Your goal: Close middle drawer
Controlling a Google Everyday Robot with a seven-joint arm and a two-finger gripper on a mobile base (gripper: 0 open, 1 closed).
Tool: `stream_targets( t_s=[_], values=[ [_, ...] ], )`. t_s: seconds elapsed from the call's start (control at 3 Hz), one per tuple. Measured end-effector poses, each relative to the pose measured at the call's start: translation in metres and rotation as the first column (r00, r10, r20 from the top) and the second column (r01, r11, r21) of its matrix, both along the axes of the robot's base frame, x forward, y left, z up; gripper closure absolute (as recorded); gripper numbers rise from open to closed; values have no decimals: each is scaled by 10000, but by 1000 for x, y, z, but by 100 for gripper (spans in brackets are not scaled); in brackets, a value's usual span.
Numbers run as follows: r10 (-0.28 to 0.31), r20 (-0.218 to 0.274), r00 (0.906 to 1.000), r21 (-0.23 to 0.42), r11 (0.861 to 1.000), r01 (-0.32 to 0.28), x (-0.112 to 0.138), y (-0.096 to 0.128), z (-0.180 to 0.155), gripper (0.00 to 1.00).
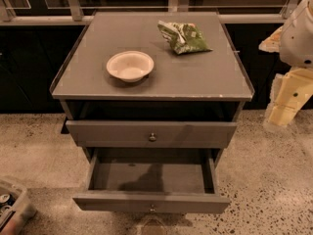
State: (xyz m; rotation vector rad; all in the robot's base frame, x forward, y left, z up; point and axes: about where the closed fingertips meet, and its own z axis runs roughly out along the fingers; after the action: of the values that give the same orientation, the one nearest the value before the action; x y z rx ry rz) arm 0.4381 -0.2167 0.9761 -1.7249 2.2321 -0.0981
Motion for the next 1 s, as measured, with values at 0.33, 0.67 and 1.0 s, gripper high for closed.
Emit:
stream_targets(
  t_s=[0.33, 0.67, 1.0],
  values=[
    [-1, 2, 10000, 0, 10000, 1, 0, 0, 0, 0],
    [-164, 238, 9996, 51, 9999, 163, -2, 0, -5, 0],
    [-976, 283, 9948, 765, 9925, 952, -14, -3, -38, 0]
  ],
)
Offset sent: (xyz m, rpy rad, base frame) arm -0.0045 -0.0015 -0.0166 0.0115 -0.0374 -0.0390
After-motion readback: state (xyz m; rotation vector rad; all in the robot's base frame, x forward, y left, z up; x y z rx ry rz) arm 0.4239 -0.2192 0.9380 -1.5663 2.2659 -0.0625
